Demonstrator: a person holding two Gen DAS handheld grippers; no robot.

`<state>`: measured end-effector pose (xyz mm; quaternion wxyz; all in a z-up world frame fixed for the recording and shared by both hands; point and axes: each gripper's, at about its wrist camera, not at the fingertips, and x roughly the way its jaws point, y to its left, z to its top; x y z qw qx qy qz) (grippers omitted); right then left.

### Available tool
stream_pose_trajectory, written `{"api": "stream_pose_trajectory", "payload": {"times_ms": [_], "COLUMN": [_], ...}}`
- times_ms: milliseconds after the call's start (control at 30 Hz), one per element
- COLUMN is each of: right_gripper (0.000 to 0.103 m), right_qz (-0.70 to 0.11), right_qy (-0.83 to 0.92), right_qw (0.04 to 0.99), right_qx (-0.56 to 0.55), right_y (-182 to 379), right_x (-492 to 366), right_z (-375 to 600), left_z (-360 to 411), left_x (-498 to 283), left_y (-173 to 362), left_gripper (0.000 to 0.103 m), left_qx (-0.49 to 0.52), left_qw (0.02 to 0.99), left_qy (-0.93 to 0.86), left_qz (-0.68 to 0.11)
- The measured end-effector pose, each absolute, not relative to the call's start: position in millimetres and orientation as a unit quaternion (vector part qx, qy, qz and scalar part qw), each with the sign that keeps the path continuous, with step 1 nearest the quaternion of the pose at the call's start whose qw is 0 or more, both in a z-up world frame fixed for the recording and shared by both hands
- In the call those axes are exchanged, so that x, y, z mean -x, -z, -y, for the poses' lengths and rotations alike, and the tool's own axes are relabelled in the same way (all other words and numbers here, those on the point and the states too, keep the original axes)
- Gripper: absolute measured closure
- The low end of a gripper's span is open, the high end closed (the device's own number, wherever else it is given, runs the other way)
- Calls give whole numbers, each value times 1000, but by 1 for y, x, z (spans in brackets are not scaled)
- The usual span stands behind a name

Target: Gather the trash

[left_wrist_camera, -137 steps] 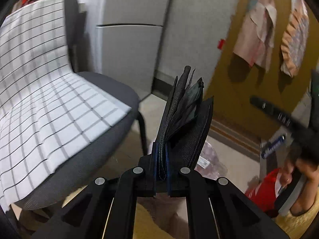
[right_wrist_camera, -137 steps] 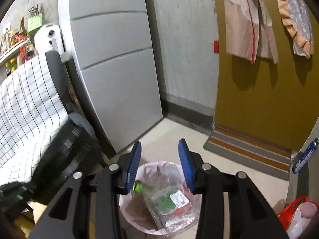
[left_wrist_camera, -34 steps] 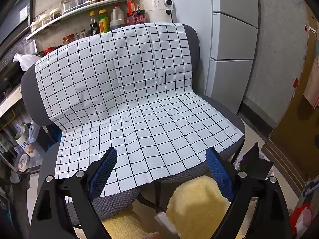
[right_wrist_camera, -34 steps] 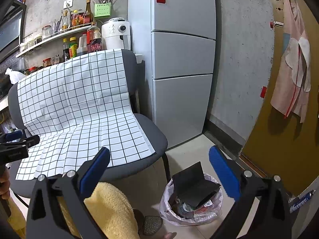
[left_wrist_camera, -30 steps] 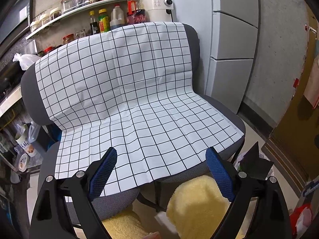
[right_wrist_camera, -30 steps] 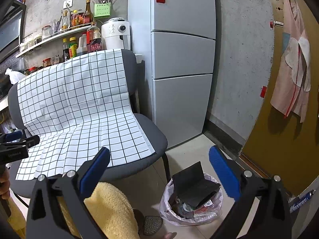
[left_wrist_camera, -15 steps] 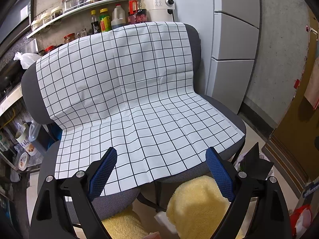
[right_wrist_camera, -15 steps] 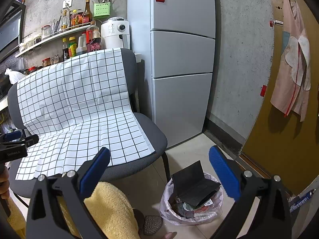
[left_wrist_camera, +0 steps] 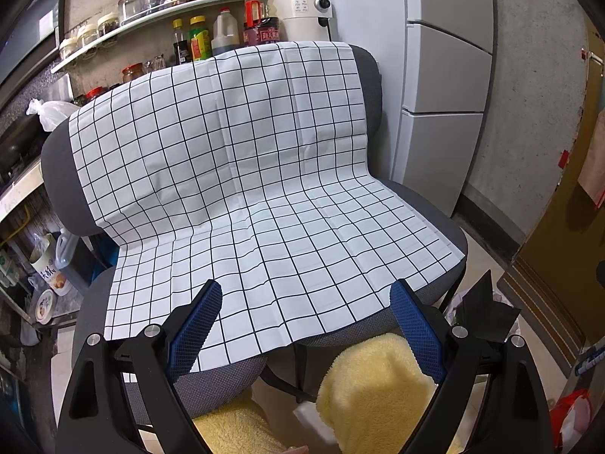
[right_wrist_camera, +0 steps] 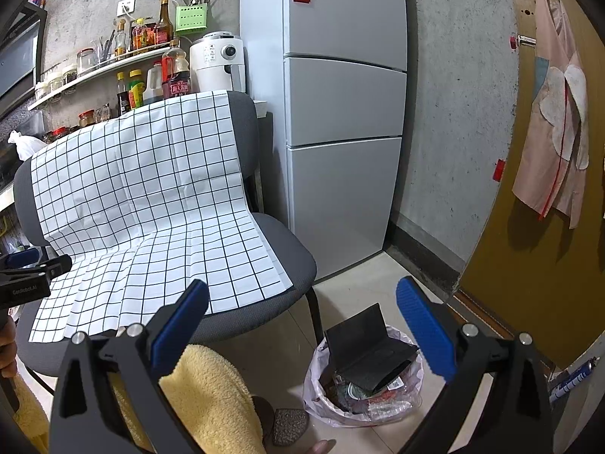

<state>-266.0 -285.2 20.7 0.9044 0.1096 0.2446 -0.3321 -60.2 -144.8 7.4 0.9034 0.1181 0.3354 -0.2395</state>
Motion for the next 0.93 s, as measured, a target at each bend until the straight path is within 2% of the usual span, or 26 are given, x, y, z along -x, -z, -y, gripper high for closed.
{"api": "stream_pose_trajectory", "payload": {"times_ms": [633, 933], "right_gripper": [6, 6], "right_qz": [-245, -253], "right_qy": [334, 318], "right_qw": [904, 907], "right_qx": [-112, -113], "right_y": [-19, -11], "right_x": [269, 236], "right_z": [288, 297], "left_z": [143, 133], "left_x": [62, 35], "left_y": [-10, 4], "left_gripper": [13, 13], "left_qx": [-113, -101], "left_qw": [907, 902], "left_qy": [239, 216], "left_qz": [-327, -359]}}
